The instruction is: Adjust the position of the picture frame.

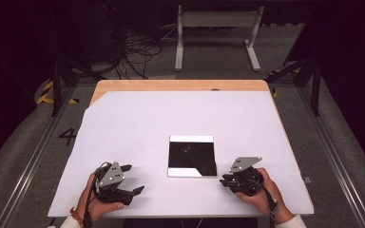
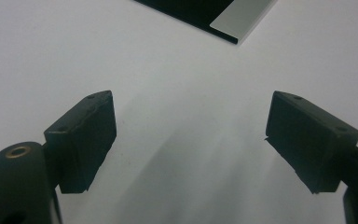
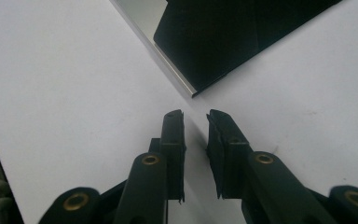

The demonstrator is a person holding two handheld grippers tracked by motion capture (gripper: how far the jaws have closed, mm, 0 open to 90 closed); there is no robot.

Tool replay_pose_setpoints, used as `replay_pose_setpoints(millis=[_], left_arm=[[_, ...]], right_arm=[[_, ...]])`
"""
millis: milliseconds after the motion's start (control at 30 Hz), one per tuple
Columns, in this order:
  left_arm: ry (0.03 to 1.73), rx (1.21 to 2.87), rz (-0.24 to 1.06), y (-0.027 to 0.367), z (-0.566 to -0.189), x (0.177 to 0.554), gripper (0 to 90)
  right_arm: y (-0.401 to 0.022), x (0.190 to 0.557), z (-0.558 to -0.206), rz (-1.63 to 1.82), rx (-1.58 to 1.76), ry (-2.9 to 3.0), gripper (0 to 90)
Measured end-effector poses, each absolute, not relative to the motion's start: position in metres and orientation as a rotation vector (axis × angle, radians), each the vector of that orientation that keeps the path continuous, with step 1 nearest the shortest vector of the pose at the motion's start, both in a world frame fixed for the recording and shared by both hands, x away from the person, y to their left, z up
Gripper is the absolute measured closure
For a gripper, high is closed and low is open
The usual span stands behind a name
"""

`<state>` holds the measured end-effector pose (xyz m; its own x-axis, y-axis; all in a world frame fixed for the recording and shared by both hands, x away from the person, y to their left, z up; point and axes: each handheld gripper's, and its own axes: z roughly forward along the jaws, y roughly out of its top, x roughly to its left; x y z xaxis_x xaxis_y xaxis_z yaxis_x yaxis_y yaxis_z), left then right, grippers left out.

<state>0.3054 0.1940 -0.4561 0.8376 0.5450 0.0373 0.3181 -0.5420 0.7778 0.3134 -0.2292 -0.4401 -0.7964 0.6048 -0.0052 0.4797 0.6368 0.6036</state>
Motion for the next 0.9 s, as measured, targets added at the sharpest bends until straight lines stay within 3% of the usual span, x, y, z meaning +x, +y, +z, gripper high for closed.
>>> replay_pose_setpoints(millis=[200, 400, 900], left_arm=[[0.623, 2.188, 0.343, 0.192, -0.458, 0.306, 16.9], [0.621, 2.194, 0.335, 0.191, -0.459, 0.305, 16.9], [0.622, 2.197, 0.319, 0.189, -0.460, 0.307, 17.0]], right_arm=[[-0.225, 0.316, -0.440, 0.862, 0.889, 2.665, 77.4], [-0.213, 0.321, -0.435, 0.732, 0.854, 2.702, 85.5], [-0.210, 0.335, -0.435, 0.756, 0.864, 2.739, 85.7]])
